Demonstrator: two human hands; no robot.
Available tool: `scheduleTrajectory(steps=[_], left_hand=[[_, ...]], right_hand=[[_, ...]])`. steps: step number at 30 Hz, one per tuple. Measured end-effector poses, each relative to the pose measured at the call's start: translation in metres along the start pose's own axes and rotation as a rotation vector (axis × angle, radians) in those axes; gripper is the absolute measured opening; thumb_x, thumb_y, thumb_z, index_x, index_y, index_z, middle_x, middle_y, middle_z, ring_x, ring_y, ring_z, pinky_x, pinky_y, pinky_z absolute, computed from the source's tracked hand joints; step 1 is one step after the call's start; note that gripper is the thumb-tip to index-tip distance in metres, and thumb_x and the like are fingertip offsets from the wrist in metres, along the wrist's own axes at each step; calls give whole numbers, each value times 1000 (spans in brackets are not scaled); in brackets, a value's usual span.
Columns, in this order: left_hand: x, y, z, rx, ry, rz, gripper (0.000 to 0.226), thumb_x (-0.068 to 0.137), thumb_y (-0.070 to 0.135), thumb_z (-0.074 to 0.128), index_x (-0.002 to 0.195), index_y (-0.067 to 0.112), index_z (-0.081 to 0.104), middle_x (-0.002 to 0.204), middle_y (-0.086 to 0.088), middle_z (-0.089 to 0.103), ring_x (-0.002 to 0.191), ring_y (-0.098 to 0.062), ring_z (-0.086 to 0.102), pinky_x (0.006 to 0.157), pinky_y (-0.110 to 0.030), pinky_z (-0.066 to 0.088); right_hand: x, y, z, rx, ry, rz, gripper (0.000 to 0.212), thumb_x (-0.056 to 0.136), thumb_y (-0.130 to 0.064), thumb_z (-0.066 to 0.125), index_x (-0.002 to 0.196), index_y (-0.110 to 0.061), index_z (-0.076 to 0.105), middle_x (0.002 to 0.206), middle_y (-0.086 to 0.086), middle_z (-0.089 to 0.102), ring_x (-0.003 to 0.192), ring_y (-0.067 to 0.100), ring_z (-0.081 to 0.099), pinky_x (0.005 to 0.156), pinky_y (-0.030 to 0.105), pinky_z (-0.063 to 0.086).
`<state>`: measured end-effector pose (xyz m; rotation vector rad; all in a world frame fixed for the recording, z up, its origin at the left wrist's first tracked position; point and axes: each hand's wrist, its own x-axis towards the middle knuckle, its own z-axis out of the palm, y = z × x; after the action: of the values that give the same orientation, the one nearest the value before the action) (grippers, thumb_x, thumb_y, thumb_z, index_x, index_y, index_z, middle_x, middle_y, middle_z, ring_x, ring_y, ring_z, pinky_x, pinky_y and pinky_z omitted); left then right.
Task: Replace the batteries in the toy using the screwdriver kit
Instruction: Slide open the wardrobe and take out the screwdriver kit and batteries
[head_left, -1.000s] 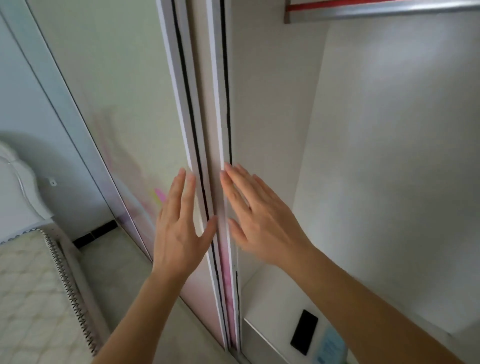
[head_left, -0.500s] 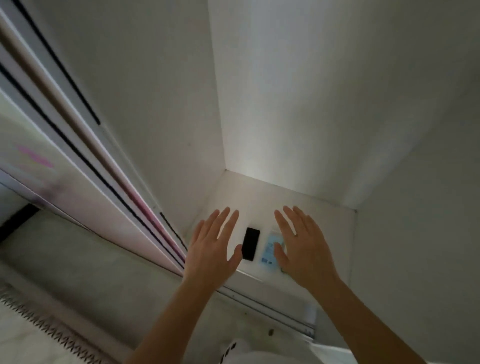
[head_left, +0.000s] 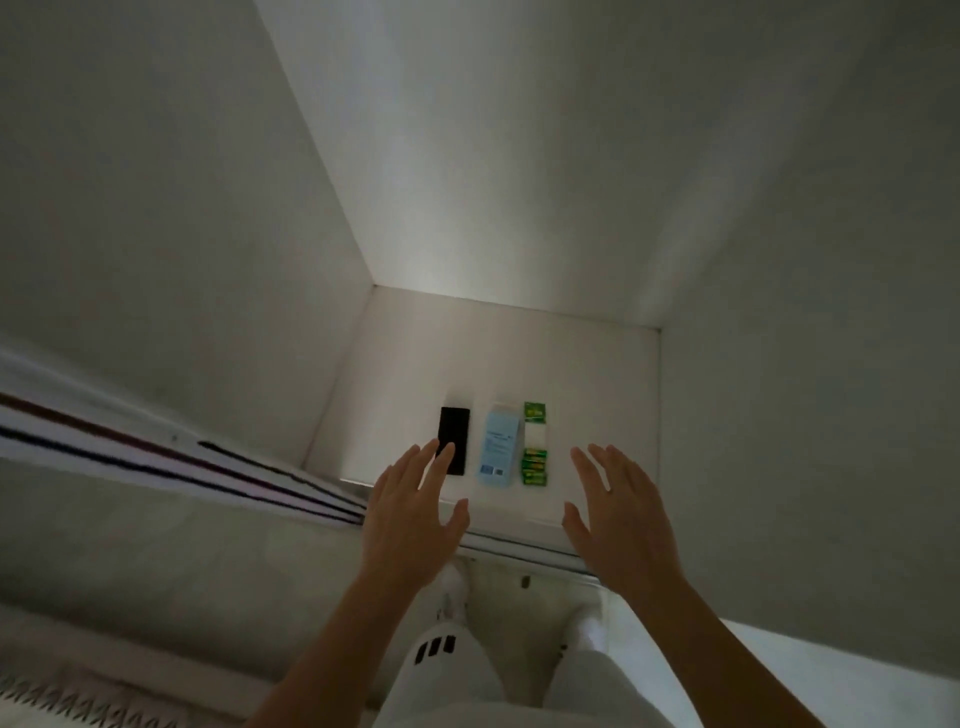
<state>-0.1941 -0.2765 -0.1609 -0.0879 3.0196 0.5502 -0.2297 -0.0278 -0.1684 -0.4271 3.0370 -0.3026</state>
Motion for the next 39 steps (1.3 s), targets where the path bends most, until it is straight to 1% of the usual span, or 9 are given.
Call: scheduleTrajectory(steps=[5,8,11,16,20,25,28,33,39], left_hand=[[52,-38,18,-55,-70,37,69,90,55,37,148,18,45,150,-6,50,138,-27,47,111,-43,36],[85,-62,33,-91,-100,51,68,92,54,39,149,17,43,150,-8,49,137,-27,47,112,-47,41],[109,-80,57,-135,-150,10,59,96,45,56,146,15,47,147,-9,52,134,-27,50,109,-43,41],[144,-104,114,-170,-290,-119,60,95,51,56,143,16,49,143,-5,54,127,-25,52,104,-41,44],[167,-120,176,-303,-337,-283,66,91,52,63,145,16,46,143,-7,50,129,-24,49,106,-38,43],[180,-127,239,-329,-283,-458,80,87,52,68,149,11,36,144,-12,39,132,-29,42,107,-41,39],[193,-132,263,-317,-200,-510,78,82,52,73,140,7,46,134,-15,45,126,-31,45,103,-39,40],[198,-125,287,-191,-113,-515,80,78,52,77,137,6,46,131,-15,46,120,-34,47,97,-41,42],[204,-124,298,-164,-111,-527,78,73,41,79,132,7,43,126,-15,47,112,-35,53,92,-43,46]], right_hand=[[32,-14,28,22,-14,154,58,86,-34,69,136,-9,55,135,16,61,126,33,57,104,47,47],[52,-24,47,63,-8,223,54,88,-33,68,135,-10,55,131,15,62,121,32,59,99,46,51],[70,-24,70,97,9,293,49,88,-30,69,131,-10,58,126,14,64,113,31,63,90,43,55],[97,-11,133,147,-12,372,41,89,-24,69,126,-9,61,116,14,66,98,29,66,76,38,57],[106,6,200,201,-71,400,40,91,-26,66,127,-9,59,116,13,64,95,28,64,73,39,58],[105,20,262,286,-116,504,41,94,-29,63,130,-11,55,115,13,60,99,29,59,75,36,50],[108,23,289,381,-116,602,45,95,-33,60,134,-14,51,117,12,57,102,28,56,78,35,47],[108,29,319,485,-93,777,45,95,-42,58,131,-18,50,118,7,54,100,26,58,79,34,47],[126,29,332,544,-40,903,42,92,-49,62,117,-17,51,106,1,51,94,25,56,73,33,42]])
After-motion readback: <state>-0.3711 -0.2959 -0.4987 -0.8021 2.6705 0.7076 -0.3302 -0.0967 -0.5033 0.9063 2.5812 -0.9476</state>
